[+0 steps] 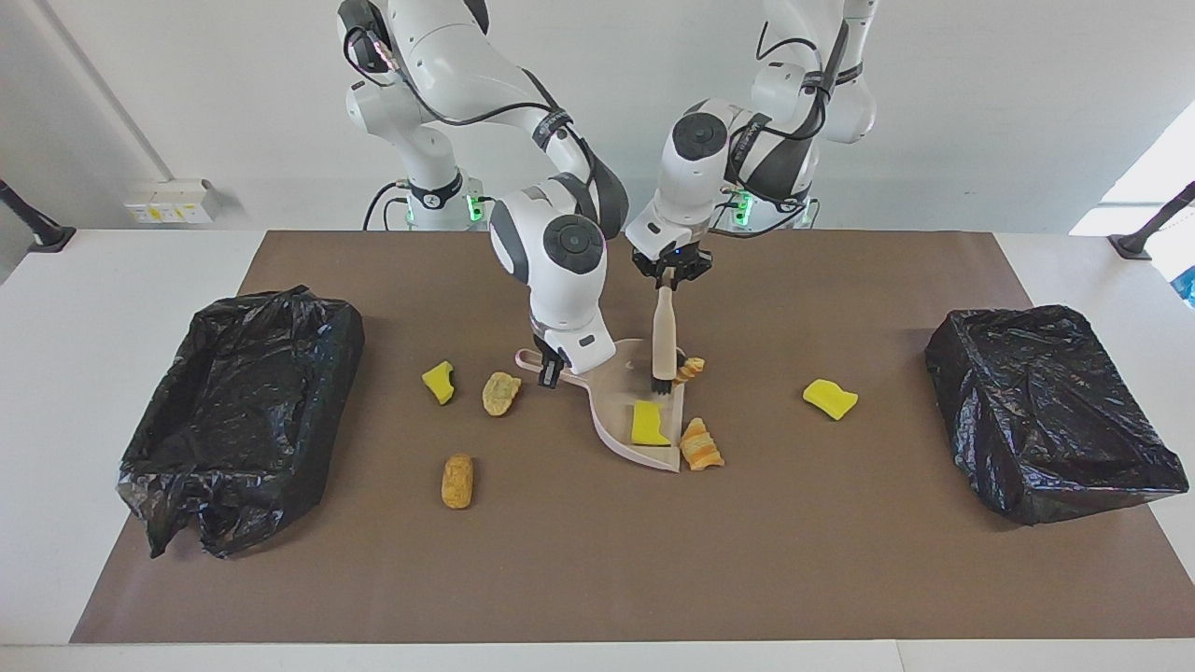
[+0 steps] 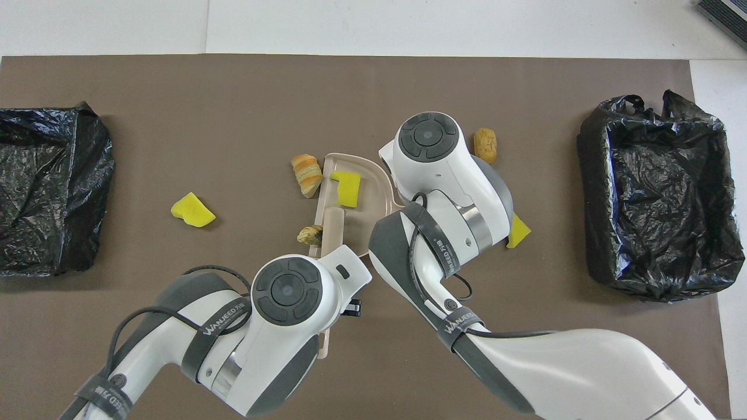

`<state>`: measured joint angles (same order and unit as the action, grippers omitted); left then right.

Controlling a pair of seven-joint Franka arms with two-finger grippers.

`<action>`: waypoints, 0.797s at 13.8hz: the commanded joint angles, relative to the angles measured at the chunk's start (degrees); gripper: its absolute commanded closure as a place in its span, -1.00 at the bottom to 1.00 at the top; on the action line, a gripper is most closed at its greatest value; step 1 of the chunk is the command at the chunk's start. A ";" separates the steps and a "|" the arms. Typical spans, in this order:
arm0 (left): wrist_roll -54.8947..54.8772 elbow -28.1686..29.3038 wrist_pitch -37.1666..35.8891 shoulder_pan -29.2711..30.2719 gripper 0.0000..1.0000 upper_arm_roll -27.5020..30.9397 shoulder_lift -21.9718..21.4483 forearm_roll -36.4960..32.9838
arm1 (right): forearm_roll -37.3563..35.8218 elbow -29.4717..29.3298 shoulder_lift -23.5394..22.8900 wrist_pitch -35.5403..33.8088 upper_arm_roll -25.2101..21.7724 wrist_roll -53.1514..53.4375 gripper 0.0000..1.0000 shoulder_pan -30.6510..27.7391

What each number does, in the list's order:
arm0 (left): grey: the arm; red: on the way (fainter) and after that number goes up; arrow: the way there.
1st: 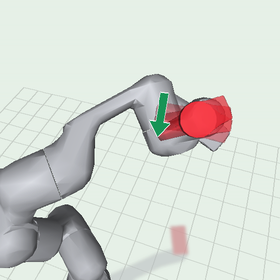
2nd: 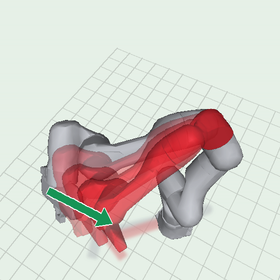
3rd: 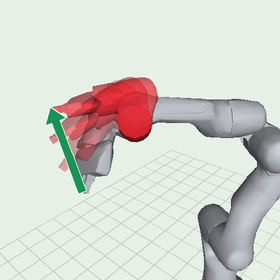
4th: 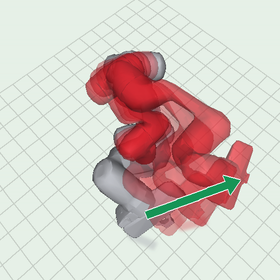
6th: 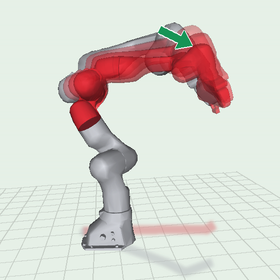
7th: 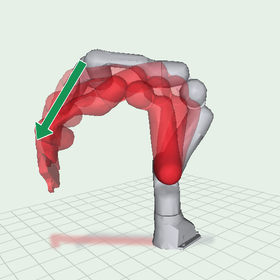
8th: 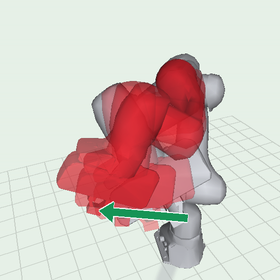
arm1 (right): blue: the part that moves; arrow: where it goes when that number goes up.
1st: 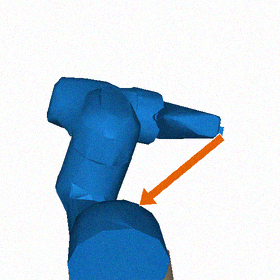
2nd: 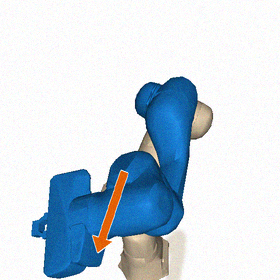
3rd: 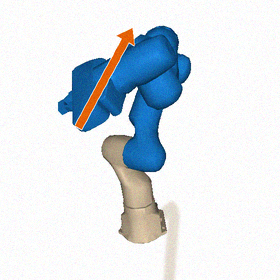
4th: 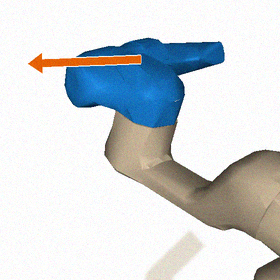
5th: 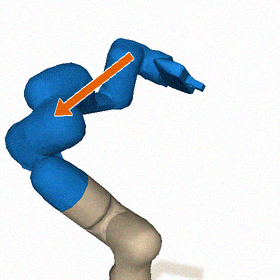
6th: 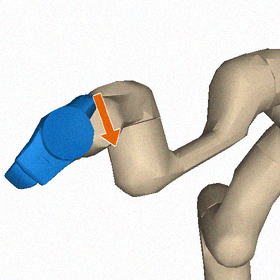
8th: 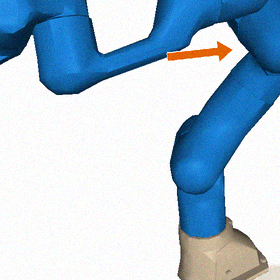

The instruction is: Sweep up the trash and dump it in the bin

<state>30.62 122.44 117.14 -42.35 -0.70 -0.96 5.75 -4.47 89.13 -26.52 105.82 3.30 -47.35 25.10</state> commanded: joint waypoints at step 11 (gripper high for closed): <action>1.11 -2.75 -19.42 25.01 1.00 2.19 -8.09 -6.17 | 1.04 0.70 0.50 -1.05 0.57 0.85 1.00 -0.76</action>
<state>31.82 117.57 95.04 -22.18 2.37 -9.09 1.97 -4.14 89.21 -26.52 105.71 3.29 -47.35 24.99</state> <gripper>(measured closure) 0.744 0.678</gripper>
